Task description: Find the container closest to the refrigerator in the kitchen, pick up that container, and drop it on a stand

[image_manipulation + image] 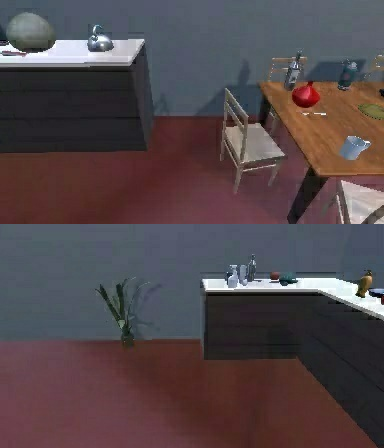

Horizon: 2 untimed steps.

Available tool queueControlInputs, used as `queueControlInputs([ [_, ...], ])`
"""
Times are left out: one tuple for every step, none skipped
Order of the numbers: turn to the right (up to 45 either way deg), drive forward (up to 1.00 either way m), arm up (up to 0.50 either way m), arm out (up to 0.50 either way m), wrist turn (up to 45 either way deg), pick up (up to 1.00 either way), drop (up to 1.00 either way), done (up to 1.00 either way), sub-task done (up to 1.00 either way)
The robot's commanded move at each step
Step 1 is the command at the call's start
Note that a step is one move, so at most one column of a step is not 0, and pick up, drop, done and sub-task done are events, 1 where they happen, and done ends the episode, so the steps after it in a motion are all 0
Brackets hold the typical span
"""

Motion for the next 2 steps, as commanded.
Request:
queueControlInputs([
  [0.0, 1.0, 0.0, 0.0, 0.0, 0.0, 0.0, 0.0, 0.0],
  [9.0, 0.0, 0.0, 0.0, 0.0, 0.0, 0.0, 0.0, 0.0],
])
